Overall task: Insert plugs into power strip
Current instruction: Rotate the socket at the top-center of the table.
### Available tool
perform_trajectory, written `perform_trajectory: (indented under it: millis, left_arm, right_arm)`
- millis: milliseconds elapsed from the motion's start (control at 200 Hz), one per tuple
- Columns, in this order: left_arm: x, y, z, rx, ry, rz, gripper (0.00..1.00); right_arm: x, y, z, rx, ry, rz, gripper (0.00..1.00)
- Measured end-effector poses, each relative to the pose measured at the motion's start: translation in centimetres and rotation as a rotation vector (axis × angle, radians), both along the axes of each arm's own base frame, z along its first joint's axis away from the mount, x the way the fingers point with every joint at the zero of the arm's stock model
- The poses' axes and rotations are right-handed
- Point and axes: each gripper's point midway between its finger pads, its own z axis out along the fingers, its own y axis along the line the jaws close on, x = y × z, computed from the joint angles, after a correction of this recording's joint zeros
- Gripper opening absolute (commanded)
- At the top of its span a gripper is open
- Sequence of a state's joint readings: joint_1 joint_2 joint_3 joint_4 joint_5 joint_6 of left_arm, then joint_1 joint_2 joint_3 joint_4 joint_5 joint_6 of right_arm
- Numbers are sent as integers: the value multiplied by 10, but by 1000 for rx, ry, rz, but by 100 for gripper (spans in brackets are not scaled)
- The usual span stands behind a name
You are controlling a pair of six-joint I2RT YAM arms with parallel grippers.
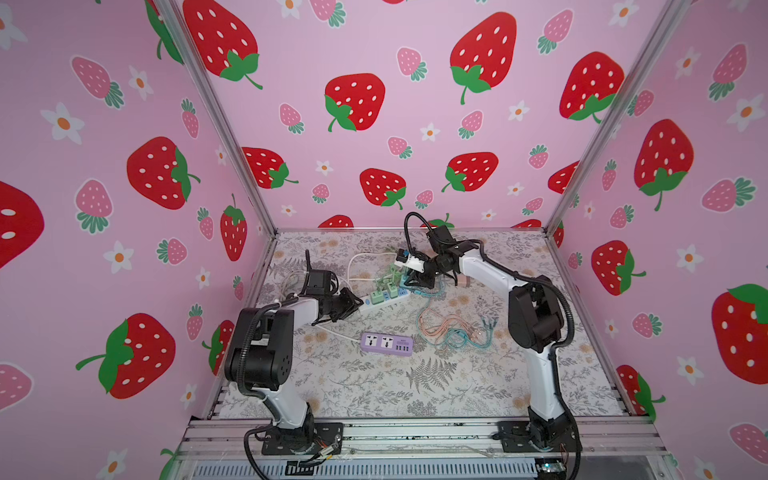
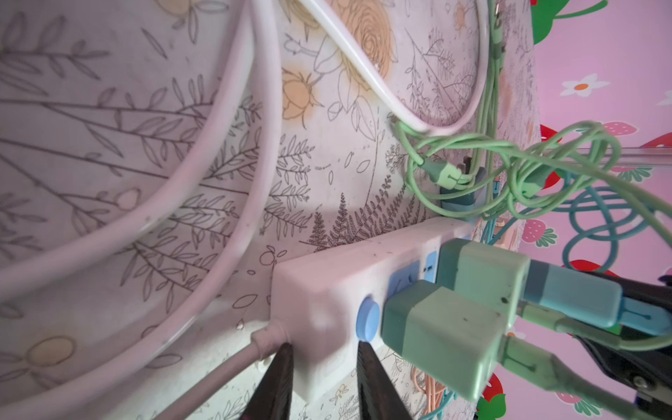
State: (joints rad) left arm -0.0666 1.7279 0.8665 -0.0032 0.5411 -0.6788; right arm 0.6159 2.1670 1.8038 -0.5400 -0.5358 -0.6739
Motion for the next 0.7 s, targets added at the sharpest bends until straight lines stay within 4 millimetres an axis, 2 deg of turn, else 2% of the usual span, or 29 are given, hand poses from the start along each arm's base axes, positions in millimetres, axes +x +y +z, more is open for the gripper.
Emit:
perform_trajectory:
  millis: [190, 445, 700]
  left_arm:
    - [8, -1, 0, 1, -5, -4, 32]
    - [14, -1, -1, 14, -9, -15, 32]
    - [20, -1, -1, 25, -6, -27, 32]
  right_arm:
    - [3, -6, -15, -45, -19, -25, 0]
    - [8, -6, -15, -51, -45, -37, 0]
    - [2, -2, -15, -49, -48, -11, 0]
